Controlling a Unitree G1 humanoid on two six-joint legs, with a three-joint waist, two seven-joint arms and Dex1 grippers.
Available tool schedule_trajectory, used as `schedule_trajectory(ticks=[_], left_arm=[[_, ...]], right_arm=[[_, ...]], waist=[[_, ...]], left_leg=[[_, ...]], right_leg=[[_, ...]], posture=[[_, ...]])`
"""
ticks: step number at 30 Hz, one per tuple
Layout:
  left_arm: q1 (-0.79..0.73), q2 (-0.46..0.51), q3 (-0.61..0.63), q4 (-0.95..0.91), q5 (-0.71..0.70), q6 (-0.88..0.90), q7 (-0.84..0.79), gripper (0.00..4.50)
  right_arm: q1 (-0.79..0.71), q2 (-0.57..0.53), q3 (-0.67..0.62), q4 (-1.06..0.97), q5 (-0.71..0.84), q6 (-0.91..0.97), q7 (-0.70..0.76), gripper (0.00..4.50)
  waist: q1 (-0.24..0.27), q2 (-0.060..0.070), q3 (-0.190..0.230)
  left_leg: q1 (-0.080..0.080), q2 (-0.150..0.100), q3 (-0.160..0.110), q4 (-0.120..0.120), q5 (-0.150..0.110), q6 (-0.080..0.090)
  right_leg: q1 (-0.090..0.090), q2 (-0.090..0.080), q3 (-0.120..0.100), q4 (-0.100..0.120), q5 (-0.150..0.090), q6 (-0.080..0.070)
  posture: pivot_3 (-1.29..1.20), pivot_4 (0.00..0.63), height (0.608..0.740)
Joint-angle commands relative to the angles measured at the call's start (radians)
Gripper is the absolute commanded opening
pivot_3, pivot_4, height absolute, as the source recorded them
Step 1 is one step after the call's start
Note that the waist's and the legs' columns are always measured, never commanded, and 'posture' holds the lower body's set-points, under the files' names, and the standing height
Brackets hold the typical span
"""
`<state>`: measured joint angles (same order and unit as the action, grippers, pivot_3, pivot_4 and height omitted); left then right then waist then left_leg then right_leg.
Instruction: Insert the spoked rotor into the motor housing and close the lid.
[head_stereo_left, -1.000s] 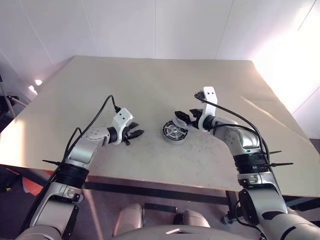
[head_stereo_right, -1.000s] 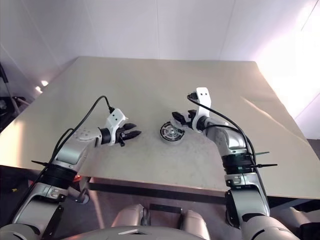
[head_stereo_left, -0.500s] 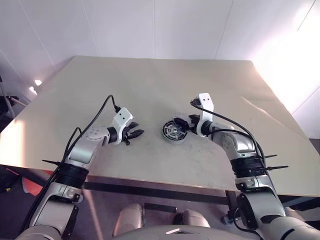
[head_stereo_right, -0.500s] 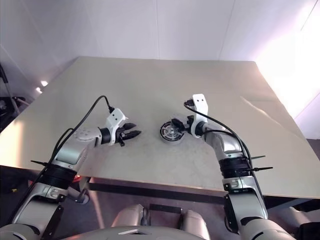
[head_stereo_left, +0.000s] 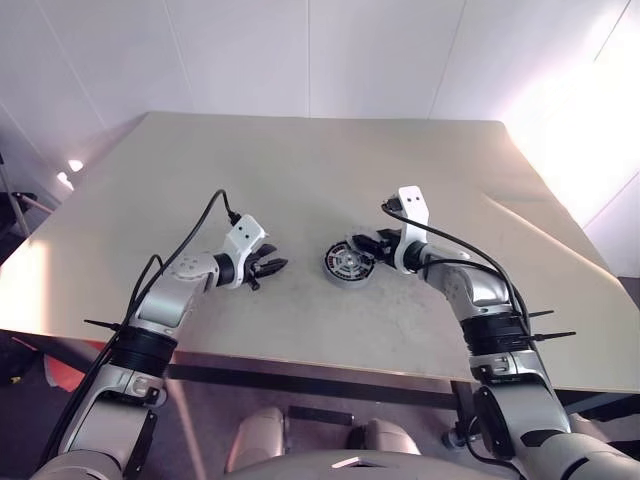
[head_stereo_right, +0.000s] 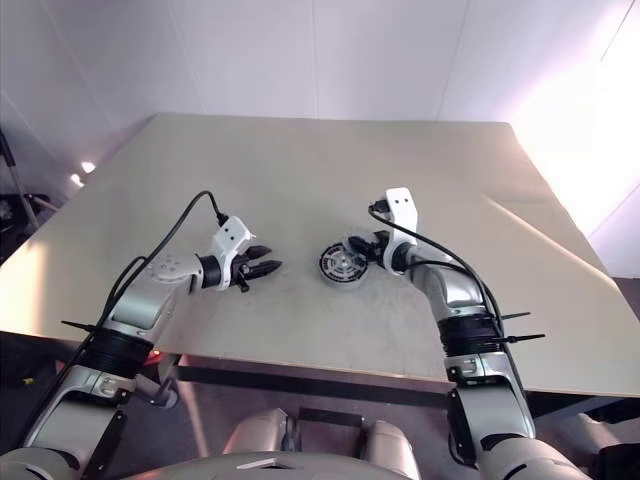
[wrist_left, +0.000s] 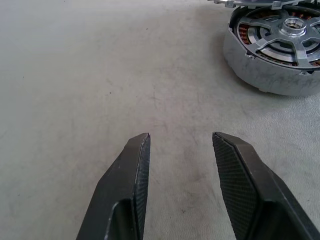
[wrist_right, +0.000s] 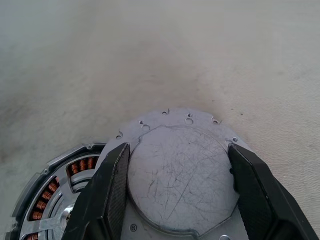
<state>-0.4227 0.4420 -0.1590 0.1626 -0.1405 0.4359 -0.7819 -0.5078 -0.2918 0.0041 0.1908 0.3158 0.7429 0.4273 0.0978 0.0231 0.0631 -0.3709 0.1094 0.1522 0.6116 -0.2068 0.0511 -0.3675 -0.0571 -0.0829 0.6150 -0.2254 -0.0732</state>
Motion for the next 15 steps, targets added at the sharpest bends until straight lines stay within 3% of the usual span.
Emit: schedule_trajectory(ticks=[1, 15], left_arm=[[-0.013, 0.015, 0.03, -0.028, -0.009, -0.007, 0.002, 2.1], [-0.014, 0.02, 0.029, -0.023, -0.009, -0.009, -0.001, 2.1]], right_arm=[[0.013, -0.014, -0.008, -0.137, 0.039, -0.011, 0.059, 3.01], [0.091, -0.107, 0.128, -0.195, -0.1, -0.156, 0.147, 3.01]], waist=[[0.0, 0.0, 0.0], [0.001, 0.0, 0.0]], left_leg=[[0.0, 0.0, 0.0, 0.0, 0.0, 0.0], [0.0, 0.0, 0.0, 0.0, 0.0, 0.001]], right_leg=[[0.0, 0.0, 0.0, 0.0, 0.0, 0.0], [0.0, 0.0, 0.0, 0.0, 0.0, 0.0]], posture=[[0.0, 0.0, 0.74], [0.0, 0.0, 0.74]])
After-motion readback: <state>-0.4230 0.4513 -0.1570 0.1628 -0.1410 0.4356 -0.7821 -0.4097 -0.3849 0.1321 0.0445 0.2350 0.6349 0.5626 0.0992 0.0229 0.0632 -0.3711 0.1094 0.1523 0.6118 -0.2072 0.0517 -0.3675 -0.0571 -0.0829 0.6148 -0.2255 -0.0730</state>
